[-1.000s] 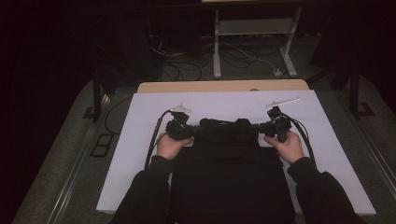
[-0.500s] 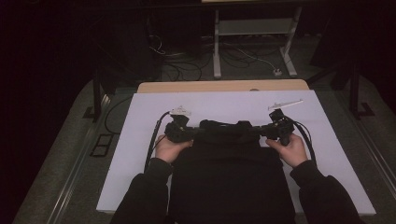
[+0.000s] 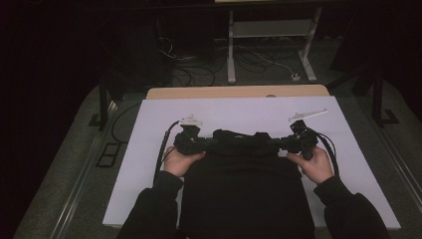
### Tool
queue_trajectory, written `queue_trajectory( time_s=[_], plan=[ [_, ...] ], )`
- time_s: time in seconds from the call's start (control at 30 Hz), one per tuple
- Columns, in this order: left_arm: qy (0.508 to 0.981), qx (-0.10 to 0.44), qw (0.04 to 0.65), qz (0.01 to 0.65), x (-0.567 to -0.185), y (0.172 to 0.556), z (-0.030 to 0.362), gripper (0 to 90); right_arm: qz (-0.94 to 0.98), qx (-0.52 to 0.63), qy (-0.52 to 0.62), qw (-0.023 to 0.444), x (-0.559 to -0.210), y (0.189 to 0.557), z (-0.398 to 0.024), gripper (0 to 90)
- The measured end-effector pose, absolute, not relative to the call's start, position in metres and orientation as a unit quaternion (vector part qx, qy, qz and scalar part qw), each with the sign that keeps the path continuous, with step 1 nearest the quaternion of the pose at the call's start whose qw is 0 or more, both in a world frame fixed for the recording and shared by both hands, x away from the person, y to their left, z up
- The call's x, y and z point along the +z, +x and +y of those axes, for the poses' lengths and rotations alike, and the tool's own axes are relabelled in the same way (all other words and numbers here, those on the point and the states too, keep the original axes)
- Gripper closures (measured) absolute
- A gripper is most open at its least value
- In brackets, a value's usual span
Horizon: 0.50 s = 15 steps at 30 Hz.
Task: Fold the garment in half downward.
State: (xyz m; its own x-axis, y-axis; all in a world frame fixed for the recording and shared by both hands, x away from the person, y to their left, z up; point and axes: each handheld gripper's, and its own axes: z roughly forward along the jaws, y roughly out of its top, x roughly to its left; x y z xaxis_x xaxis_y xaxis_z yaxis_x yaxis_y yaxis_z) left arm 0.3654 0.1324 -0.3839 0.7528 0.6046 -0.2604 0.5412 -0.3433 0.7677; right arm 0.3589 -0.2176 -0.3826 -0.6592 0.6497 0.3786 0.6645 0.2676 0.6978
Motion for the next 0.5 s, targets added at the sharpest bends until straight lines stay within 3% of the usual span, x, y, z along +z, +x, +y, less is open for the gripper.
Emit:
queue_trajectory(
  time_s=[0.5],
  plan=[
    [0.828,0.032,0.443,0.344,-0.387,0.348,0.131,83.0,-0.809,-0.433,-0.397,0.008,-0.382,0.342,-0.216,84.3]
  ],
)
